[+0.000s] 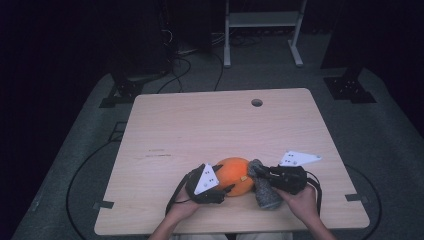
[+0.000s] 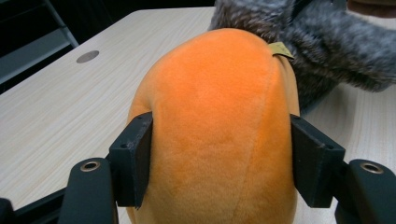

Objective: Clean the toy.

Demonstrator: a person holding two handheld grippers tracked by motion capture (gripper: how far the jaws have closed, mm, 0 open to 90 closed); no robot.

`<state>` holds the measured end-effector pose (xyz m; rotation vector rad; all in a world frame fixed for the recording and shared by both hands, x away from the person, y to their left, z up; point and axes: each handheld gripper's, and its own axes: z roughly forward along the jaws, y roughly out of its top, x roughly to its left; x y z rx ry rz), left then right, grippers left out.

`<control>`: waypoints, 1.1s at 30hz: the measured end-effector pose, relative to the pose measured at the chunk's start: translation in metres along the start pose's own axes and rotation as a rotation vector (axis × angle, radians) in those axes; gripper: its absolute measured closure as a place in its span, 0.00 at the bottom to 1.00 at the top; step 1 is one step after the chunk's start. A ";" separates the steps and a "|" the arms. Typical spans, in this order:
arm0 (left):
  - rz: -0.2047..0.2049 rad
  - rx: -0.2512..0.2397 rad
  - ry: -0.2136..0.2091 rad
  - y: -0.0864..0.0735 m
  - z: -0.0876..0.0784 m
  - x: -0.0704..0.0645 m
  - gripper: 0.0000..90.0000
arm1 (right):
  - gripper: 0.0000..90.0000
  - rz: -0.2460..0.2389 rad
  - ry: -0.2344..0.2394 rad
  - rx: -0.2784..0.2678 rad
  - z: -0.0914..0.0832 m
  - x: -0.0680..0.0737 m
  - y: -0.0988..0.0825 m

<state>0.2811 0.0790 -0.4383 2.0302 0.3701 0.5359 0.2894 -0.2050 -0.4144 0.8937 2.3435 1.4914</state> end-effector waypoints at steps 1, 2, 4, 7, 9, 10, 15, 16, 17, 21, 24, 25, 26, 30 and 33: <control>0.000 0.000 0.000 0.000 0.000 0.000 0.35 | 0.90 0.000 0.000 0.000 0.000 0.000 0.000; 0.003 -0.003 -0.013 0.000 0.000 -0.001 0.35 | 0.90 -0.035 0.029 -0.034 -0.002 0.010 0.004; -0.014 -0.006 -0.029 -0.001 -0.001 0.001 0.28 | 0.90 -0.086 0.042 -0.036 0.000 0.019 0.007; -0.106 -0.003 -0.029 -0.002 -0.002 0.010 0.10 | 0.90 -0.095 0.053 -0.026 0.005 0.020 0.005; -0.233 0.018 -0.079 -0.007 0.000 0.021 0.12 | 0.90 -0.058 0.065 -0.025 0.005 0.011 0.001; -0.213 0.017 -0.068 -0.007 -0.001 0.020 0.18 | 0.90 -0.054 0.053 -0.019 0.004 0.007 0.000; -0.126 0.014 -0.032 -0.001 -0.002 0.012 0.32 | 0.90 -0.012 -0.033 -0.008 -0.008 -0.004 0.000; -0.090 0.013 -0.028 0.001 -0.001 0.009 0.33 | 0.90 -0.019 -0.016 -0.034 -0.011 0.000 0.003; -0.090 0.013 -0.028 0.001 -0.001 0.009 0.33 | 0.90 -0.019 -0.016 -0.034 -0.011 0.000 0.003; -0.013 0.025 -0.037 0.008 0.005 -0.004 0.25 | 0.90 -0.164 0.036 -0.036 -0.002 0.028 0.013; -0.084 0.033 -0.065 0.004 0.005 0.003 0.13 | 0.90 -0.143 0.052 -0.035 0.001 0.022 0.008; -0.145 0.022 -0.075 0.001 0.005 0.008 0.14 | 0.90 -0.107 0.047 -0.031 -0.002 0.014 0.005; -0.158 0.014 -0.070 0.000 0.004 0.009 0.20 | 0.90 -0.098 0.039 -0.031 -0.003 0.011 0.005; -0.137 0.009 -0.046 0.004 0.003 0.008 0.35 | 0.90 -0.085 -0.046 -0.019 -0.011 0.006 0.006; -0.099 0.004 -0.014 0.010 0.002 0.004 0.39 | 0.90 -0.123 -0.023 -0.054 -0.014 0.017 0.011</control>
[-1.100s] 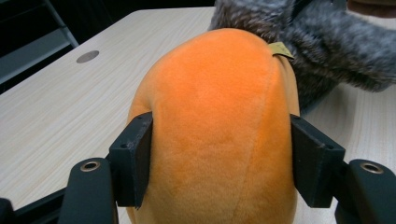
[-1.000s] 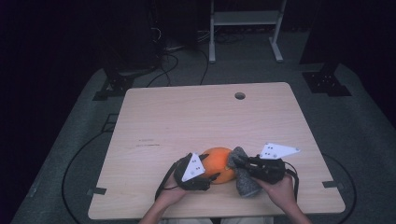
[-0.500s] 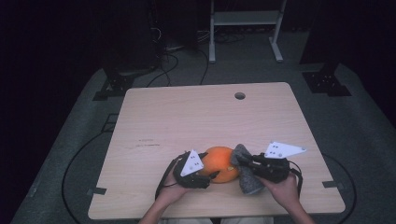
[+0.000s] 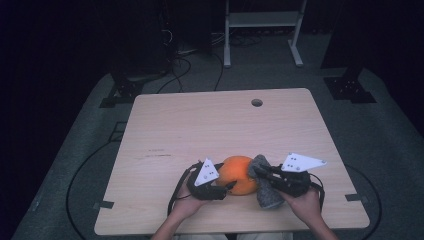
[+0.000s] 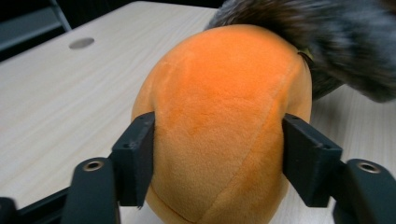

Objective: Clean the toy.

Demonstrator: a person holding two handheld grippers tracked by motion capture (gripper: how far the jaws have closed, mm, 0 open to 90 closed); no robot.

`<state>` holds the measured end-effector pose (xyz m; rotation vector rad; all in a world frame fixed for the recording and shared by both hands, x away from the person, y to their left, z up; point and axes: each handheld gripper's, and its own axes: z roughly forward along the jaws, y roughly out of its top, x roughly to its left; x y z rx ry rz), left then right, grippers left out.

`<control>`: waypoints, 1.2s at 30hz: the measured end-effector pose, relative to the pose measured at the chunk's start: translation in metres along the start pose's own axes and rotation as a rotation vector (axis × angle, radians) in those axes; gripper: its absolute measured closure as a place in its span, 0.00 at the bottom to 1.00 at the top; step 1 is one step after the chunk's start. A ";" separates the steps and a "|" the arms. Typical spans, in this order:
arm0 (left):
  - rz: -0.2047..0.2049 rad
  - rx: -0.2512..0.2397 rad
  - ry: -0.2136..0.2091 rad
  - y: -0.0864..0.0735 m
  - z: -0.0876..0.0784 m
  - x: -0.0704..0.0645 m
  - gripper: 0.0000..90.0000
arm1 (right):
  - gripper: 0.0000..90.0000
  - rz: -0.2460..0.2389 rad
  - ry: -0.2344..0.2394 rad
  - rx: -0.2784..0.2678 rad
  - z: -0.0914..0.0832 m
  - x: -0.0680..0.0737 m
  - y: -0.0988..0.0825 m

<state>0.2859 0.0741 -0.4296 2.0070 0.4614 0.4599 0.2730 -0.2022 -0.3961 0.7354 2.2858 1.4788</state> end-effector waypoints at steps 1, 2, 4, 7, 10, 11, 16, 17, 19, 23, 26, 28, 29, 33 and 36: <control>0.037 -0.012 0.013 0.005 -0.001 -0.006 0.40 | 0.90 -0.057 0.042 -0.018 0.002 0.013 0.007; 0.037 -0.012 0.013 0.005 -0.001 -0.006 0.40 | 0.90 -0.057 0.042 -0.018 0.002 0.013 0.007; 0.072 -0.004 0.020 0.009 -0.004 -0.010 0.40 | 0.90 -0.106 0.030 0.014 0.010 0.019 0.006; 0.048 -0.004 0.007 0.005 -0.003 -0.009 0.40 | 0.90 -0.051 0.041 0.020 0.010 0.008 0.001; 0.036 -0.008 0.012 0.005 -0.002 -0.008 0.39 | 0.90 0.001 -0.026 0.049 0.003 -0.005 -0.002; 0.055 -0.003 0.021 0.006 -0.001 -0.010 0.39 | 0.90 -0.007 -0.031 0.042 0.001 -0.002 0.000; 0.115 0.005 0.022 0.008 0.001 -0.017 0.37 | 0.90 -0.091 0.040 0.018 0.005 0.019 0.010; 0.100 -0.003 0.013 0.007 0.001 -0.017 0.34 | 0.90 -0.101 0.040 0.033 0.008 0.019 0.009; 0.030 -0.010 -0.017 0.004 0.002 -0.010 0.23 | 0.90 -0.077 0.054 0.031 0.009 0.013 0.005; -0.137 0.002 -0.066 -0.002 0.006 0.005 0.17 | 0.90 -0.048 0.029 0.053 0.006 0.004 0.003; -0.098 -0.008 -0.048 -0.001 0.003 0.003 0.32 | 0.90 -0.052 0.009 0.060 0.005 0.003 0.004; 0.011 -0.013 -0.003 0.005 0.002 -0.008 0.36 | 0.90 -0.068 0.012 0.025 0.000 0.012 0.010; 0.011 -0.013 -0.003 0.005 0.002 -0.008 0.37 | 0.90 -0.087 0.019 0.017 -0.001 0.017 0.014; 0.217 0.019 0.052 0.013 0.004 -0.032 0.39 | 0.90 -0.164 0.042 0.056 0.009 0.036 0.019; 0.215 0.019 0.040 0.008 0.004 -0.030 0.41 | 0.90 -0.131 0.062 0.062 0.011 0.028 0.014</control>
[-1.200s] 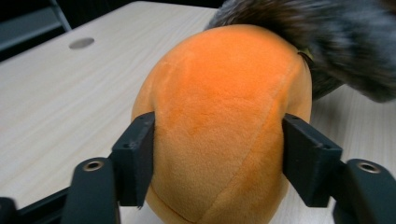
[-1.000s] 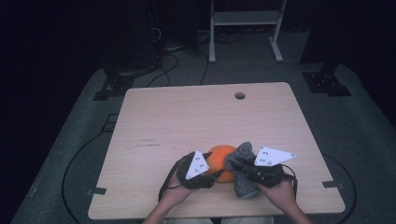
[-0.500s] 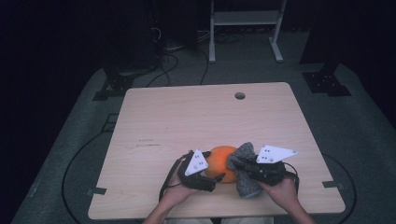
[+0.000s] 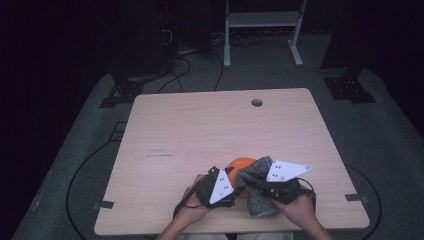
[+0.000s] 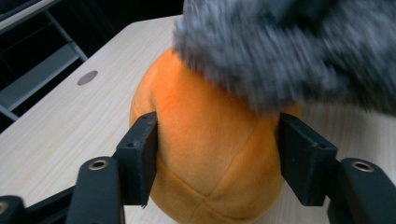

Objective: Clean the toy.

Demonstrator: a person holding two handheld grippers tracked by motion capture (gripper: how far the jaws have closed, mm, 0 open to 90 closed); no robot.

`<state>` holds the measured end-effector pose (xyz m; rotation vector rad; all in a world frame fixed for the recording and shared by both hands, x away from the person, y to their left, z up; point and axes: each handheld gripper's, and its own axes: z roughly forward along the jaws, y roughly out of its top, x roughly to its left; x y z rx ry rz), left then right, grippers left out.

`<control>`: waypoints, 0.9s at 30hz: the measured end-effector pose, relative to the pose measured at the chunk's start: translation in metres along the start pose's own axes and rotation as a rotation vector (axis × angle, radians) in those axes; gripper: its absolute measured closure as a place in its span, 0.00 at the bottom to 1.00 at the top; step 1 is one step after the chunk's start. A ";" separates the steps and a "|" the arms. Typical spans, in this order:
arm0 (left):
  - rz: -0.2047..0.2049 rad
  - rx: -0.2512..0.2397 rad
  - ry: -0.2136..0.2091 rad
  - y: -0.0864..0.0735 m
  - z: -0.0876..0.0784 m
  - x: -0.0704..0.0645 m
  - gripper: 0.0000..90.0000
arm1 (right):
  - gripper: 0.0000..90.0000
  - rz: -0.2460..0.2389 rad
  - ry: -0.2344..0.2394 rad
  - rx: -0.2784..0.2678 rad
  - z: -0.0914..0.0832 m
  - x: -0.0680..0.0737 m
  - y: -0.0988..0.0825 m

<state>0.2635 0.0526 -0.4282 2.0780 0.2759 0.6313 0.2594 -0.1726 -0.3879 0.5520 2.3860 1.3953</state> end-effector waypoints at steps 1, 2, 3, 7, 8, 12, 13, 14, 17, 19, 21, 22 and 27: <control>-0.019 0.004 -0.014 -0.003 0.000 0.004 0.41 | 0.90 0.049 -0.002 -0.009 -0.003 -0.012 -0.006; -0.019 0.004 -0.014 -0.003 0.000 0.004 0.41 | 0.90 0.049 -0.002 -0.009 -0.003 -0.012 -0.006; -0.040 0.001 -0.019 -0.005 0.000 0.006 0.41 | 0.90 0.069 -0.017 -0.010 -0.006 -0.017 -0.009; -0.326 -0.059 -0.191 -0.011 0.001 0.027 0.18 | 0.90 0.128 -0.052 -0.011 -0.010 -0.027 -0.016; -0.326 -0.059 -0.191 -0.011 0.001 0.027 0.13 | 0.90 0.120 -0.043 -0.010 -0.007 -0.023 -0.015; -0.394 -0.001 -0.159 -0.023 0.001 0.038 0.24 | 0.90 0.066 0.030 -0.006 0.007 -0.007 -0.011; -0.380 0.005 -0.151 -0.025 -0.001 0.038 0.26 | 0.90 0.054 0.027 0.002 0.009 -0.007 -0.011; -0.349 0.018 -0.143 -0.025 -0.002 0.037 0.27 | 0.90 0.064 0.031 0.002 0.009 -0.010 -0.013; -0.307 0.044 -0.140 -0.026 -0.003 0.035 0.30 | 0.90 0.115 0.005 0.010 0.005 -0.023 -0.020; -0.307 0.044 -0.143 -0.026 -0.003 0.035 0.31 | 0.90 0.143 -0.006 0.011 0.001 -0.027 -0.024; -0.398 -0.021 -0.242 -0.028 -0.004 0.041 0.20 | 0.90 0.168 -0.016 0.016 -0.002 -0.031 -0.028; -0.398 -0.021 -0.242 -0.028 -0.004 0.041 0.13 | 0.90 0.168 -0.016 0.016 -0.002 -0.031 -0.028; -0.515 0.037 -0.275 -0.031 0.009 0.050 0.09 | 0.90 0.084 0.074 0.015 0.005 -0.016 -0.022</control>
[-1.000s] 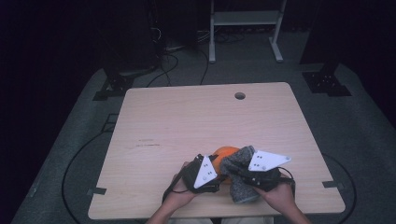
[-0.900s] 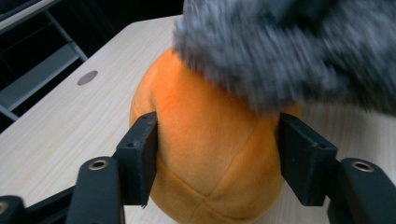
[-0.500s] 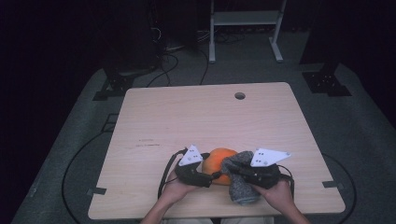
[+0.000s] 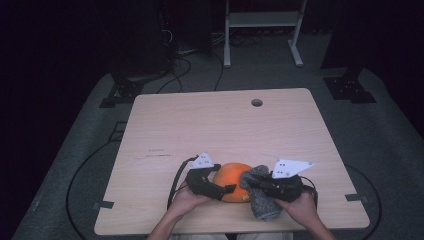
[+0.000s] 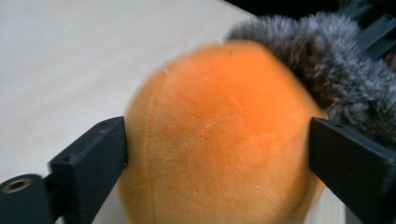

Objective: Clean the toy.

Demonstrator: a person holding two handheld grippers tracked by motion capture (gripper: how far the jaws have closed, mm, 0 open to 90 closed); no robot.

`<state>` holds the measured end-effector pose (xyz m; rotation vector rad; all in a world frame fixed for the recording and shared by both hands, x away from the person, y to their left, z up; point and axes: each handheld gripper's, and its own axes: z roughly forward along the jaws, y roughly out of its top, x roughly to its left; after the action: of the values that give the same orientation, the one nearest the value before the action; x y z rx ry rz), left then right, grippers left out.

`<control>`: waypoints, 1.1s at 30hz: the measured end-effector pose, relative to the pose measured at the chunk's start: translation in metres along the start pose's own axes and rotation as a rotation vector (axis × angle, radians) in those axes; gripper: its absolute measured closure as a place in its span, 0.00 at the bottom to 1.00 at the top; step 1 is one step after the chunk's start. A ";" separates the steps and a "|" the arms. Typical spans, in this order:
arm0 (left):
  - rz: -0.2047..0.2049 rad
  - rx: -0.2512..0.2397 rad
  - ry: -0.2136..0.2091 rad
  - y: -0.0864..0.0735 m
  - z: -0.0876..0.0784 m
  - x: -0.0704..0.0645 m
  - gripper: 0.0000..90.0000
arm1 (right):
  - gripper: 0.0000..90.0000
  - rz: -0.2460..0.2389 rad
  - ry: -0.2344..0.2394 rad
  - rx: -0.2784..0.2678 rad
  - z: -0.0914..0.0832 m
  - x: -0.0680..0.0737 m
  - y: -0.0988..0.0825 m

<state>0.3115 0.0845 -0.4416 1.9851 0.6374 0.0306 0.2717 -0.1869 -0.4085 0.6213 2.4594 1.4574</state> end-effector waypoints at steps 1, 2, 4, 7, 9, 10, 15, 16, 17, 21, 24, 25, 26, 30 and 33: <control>0.018 -0.017 0.014 -0.001 -0.002 -0.001 0.16 | 0.90 -0.009 -0.012 0.011 0.001 0.001 0.001; 0.048 -0.037 0.034 -0.001 -0.004 -0.005 0.26 | 0.90 0.000 -0.023 0.013 0.001 -0.001 0.001; 0.105 -0.102 0.095 0.002 -0.006 -0.013 0.37 | 0.90 0.039 -0.037 -0.001 -0.003 -0.006 0.001; 0.188 -0.161 0.192 0.004 -0.007 -0.024 0.37 | 0.90 0.025 -0.069 -0.047 -0.007 -0.003 0.005; 0.226 -0.117 0.219 0.004 -0.003 -0.030 0.33 | 0.90 -0.002 -0.073 -0.041 -0.005 0.001 0.004; 0.236 -0.095 0.228 0.002 -0.002 -0.029 0.32 | 0.90 -0.005 -0.073 -0.020 -0.002 0.000 0.002; 0.189 -0.068 0.224 -0.004 -0.006 -0.020 0.31 | 0.90 0.063 -0.071 0.013 0.005 -0.015 -0.011; 0.150 -0.059 0.192 -0.007 -0.008 -0.014 0.30 | 0.90 0.102 -0.099 0.030 0.004 -0.023 -0.016; 0.141 -0.058 0.179 -0.008 -0.010 -0.012 0.29 | 0.90 0.124 -0.103 0.037 0.003 -0.025 -0.018; 0.111 -0.110 0.123 -0.001 -0.016 -0.007 0.14 | 0.90 0.133 -0.088 0.036 0.002 -0.025 -0.020; 0.086 -0.078 0.127 0.000 -0.013 -0.002 0.12 | 0.90 0.101 -0.063 0.022 0.004 -0.022 -0.017; 0.096 -0.058 0.116 -0.004 -0.011 0.001 0.16 | 0.90 0.099 -0.067 0.028 0.005 -0.022 -0.017; 0.096 -0.058 0.116 -0.004 -0.011 0.001 0.20 | 0.90 0.107 -0.069 0.039 0.006 -0.024 -0.019; 0.118 -0.039 0.139 -0.007 -0.012 -0.001 0.25 | 0.90 0.161 -0.100 0.089 0.007 -0.033 -0.024; 0.129 -0.031 0.151 -0.009 -0.012 -0.002 0.28 | 0.90 0.188 -0.086 0.046 0.001 -0.033 -0.023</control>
<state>0.3029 0.0967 -0.4427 2.0043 0.6004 0.2702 0.2951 -0.2112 -0.4298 0.9272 2.4298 1.4088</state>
